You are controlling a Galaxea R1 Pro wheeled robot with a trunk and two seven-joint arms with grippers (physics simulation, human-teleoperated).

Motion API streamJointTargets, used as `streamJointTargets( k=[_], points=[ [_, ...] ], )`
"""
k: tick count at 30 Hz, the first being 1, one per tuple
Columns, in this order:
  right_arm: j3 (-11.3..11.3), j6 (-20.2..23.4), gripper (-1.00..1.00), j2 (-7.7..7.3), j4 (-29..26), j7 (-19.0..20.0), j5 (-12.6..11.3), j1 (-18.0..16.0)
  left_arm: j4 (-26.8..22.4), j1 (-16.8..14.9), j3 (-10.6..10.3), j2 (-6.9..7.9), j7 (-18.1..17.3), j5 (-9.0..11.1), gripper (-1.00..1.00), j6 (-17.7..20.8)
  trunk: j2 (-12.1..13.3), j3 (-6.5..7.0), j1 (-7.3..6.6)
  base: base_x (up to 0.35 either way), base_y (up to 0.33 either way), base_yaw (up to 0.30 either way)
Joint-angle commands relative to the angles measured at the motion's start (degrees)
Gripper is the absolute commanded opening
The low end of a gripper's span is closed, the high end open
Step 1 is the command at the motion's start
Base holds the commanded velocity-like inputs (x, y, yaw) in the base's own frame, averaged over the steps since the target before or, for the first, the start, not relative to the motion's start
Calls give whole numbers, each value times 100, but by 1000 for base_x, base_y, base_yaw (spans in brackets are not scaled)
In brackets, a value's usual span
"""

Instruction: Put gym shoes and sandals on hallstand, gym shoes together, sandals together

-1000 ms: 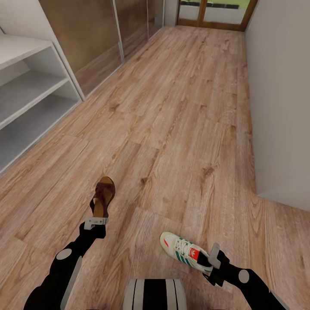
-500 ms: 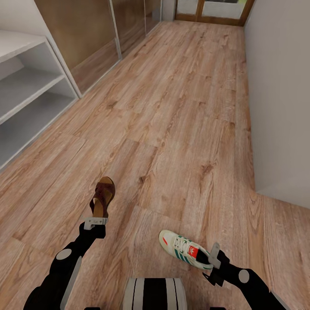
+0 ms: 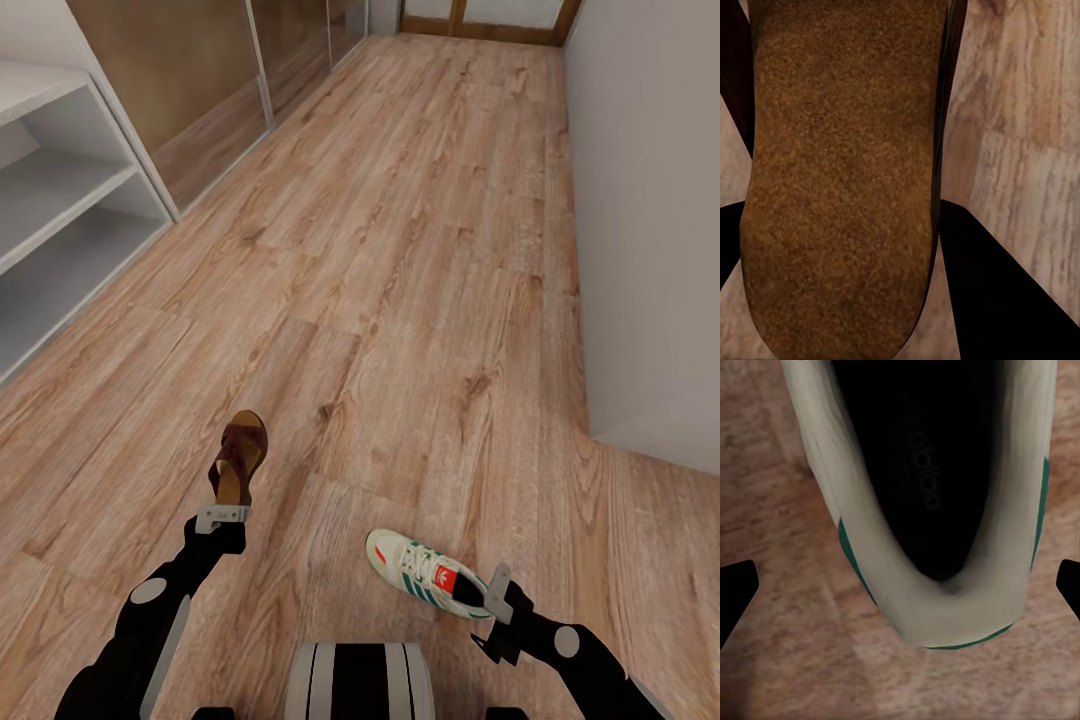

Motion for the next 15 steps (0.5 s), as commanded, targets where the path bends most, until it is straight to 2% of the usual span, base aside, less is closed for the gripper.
streamJointTargets(
  k=[1,11,15],
  points=[
    [8,-7,100,-4,-10,11,52,-1,-9,-2,12,1,-48,-47,-100,29,-1,-3,-1,0,0,-4],
    [8,-7,100,-4,-13,11,52,0,-9,-2,12,-2,-48,-47,-100,29,-1,-4,-1,0,0,-1],
    [8,-7,100,-4,-16,12,52,-1,-8,-2,12,-3,-48,-47,-100,29,-1,-4,-1,95,0,0]
  ],
)
